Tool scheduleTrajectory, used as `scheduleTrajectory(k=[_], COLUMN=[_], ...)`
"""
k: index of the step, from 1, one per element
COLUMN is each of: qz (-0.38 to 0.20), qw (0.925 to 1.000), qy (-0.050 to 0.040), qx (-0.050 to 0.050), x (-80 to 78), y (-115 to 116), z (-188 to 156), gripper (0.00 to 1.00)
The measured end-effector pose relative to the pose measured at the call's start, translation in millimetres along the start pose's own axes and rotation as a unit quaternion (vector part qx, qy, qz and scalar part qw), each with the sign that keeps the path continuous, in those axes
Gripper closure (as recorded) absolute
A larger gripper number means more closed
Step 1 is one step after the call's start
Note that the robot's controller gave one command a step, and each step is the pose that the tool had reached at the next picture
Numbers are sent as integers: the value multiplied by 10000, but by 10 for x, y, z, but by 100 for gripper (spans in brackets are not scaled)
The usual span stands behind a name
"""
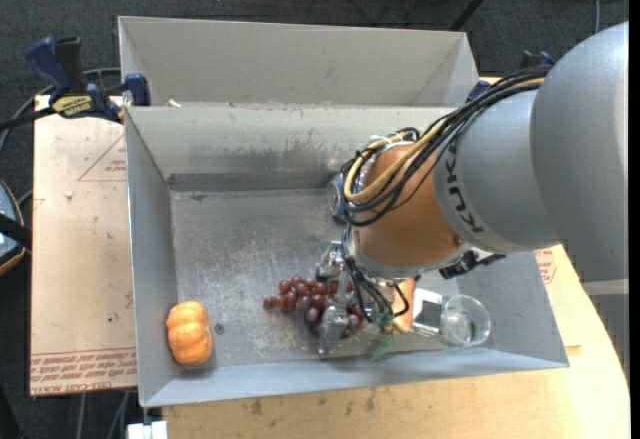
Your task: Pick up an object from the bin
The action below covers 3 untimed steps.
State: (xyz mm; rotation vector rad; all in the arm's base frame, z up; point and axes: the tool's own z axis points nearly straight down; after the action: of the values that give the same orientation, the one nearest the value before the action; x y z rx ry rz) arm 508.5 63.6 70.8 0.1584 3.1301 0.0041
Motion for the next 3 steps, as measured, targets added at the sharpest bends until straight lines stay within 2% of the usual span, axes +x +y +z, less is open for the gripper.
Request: scheduleTrajectory(k=[1,3], qz=[427,428], qw=[9991,9991], qy=[-26,-16], qx=[-18,-13], x=[15,22], y=[27,25], z=[-51,-84], gripper=[100,100])
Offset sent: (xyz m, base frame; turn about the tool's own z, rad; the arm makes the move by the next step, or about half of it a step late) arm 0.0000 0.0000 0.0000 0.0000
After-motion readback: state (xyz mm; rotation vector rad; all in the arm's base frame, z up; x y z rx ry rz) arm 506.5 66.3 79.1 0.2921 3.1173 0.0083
